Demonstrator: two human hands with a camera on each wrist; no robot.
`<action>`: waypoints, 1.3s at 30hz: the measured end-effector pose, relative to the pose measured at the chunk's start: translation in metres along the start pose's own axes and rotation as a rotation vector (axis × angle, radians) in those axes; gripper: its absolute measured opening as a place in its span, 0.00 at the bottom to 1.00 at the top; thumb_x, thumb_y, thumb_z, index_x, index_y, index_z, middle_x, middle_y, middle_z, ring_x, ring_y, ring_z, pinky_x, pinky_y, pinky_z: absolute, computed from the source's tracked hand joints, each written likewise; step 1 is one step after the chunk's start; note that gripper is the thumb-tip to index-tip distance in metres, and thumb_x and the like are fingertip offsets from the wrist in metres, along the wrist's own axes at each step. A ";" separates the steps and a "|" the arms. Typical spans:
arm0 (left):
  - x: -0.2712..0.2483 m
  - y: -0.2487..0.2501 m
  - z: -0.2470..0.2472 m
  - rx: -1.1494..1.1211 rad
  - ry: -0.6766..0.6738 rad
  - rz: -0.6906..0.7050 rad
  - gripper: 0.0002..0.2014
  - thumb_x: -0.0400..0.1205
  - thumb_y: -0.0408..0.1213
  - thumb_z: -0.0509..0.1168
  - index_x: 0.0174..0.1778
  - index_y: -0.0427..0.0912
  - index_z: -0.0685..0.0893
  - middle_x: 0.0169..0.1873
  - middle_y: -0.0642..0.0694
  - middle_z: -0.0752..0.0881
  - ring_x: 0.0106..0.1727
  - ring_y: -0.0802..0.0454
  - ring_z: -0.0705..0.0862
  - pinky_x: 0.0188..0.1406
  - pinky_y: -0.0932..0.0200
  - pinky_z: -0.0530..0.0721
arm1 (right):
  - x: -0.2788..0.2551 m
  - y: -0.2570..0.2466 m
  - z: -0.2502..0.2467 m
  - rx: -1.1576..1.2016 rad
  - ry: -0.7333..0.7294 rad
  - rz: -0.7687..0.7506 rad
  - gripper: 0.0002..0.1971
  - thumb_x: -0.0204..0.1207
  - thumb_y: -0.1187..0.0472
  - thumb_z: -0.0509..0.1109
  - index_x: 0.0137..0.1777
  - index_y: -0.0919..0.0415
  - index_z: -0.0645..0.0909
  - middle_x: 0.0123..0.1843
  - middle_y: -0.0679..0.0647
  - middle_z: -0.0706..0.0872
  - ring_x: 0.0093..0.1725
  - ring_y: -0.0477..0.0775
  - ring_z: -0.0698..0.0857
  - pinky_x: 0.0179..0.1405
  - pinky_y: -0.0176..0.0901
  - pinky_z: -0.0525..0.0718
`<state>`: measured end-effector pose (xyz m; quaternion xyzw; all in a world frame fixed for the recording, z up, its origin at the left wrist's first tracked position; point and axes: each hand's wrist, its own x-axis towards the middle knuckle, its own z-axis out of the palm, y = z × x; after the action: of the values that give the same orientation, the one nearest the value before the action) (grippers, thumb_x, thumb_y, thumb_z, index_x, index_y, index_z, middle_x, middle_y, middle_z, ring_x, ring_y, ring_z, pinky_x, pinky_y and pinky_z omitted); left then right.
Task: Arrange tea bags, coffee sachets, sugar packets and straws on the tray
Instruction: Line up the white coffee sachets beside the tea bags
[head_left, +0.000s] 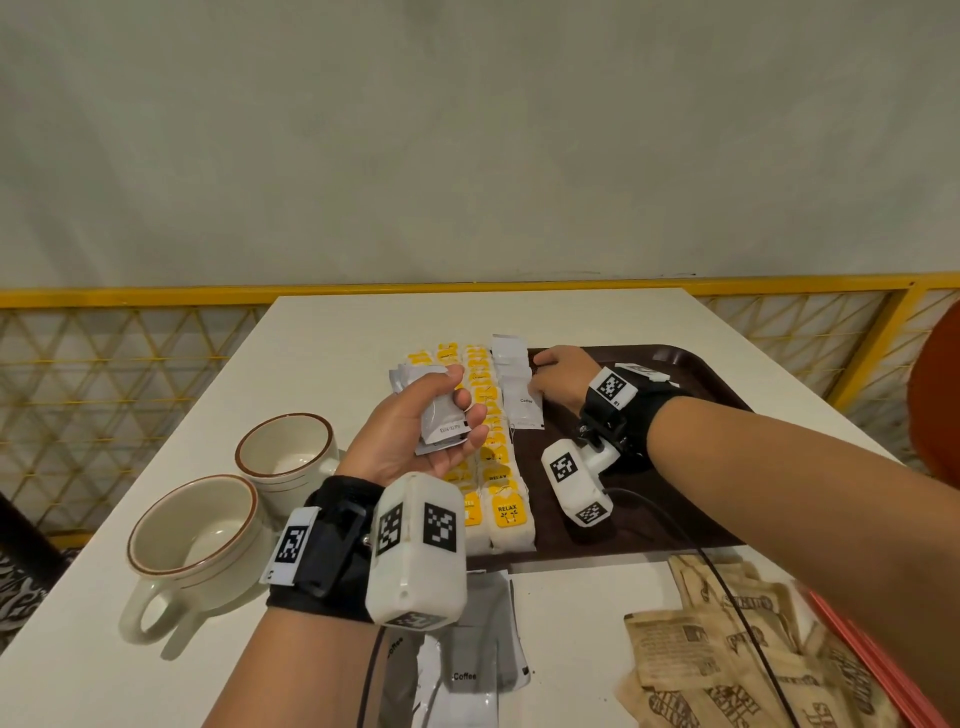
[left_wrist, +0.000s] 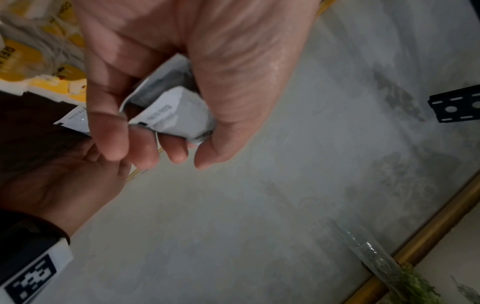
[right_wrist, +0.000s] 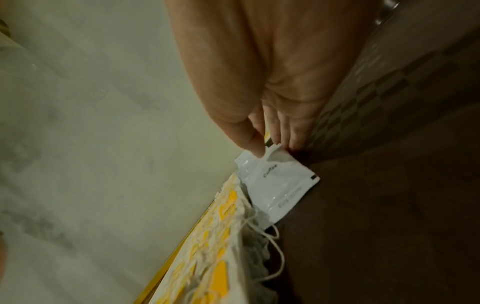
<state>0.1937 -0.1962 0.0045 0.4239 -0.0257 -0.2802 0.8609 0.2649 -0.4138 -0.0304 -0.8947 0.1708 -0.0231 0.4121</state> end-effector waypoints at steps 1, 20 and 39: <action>0.000 0.000 0.000 -0.003 0.000 0.002 0.03 0.78 0.37 0.67 0.44 0.42 0.80 0.28 0.47 0.80 0.29 0.52 0.84 0.25 0.60 0.85 | 0.000 0.002 -0.001 0.012 -0.001 0.016 0.28 0.71 0.67 0.75 0.72 0.65 0.75 0.65 0.60 0.82 0.61 0.60 0.83 0.64 0.53 0.83; 0.001 -0.001 0.001 0.002 0.029 0.000 0.03 0.79 0.37 0.67 0.45 0.42 0.81 0.27 0.46 0.81 0.28 0.51 0.84 0.25 0.61 0.85 | -0.004 0.005 -0.006 -0.233 -0.012 -0.123 0.22 0.65 0.57 0.83 0.59 0.57 0.82 0.53 0.49 0.84 0.52 0.50 0.85 0.51 0.40 0.82; 0.003 -0.001 -0.001 0.003 0.032 -0.013 0.02 0.80 0.36 0.66 0.43 0.42 0.80 0.27 0.47 0.81 0.27 0.52 0.84 0.26 0.61 0.85 | -0.011 0.005 -0.009 -0.017 0.005 -0.063 0.24 0.65 0.68 0.82 0.61 0.63 0.81 0.54 0.56 0.89 0.51 0.53 0.87 0.54 0.42 0.84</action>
<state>0.1959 -0.1979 0.0022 0.4297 -0.0094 -0.2788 0.8588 0.2513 -0.4198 -0.0265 -0.9031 0.1441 -0.0368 0.4029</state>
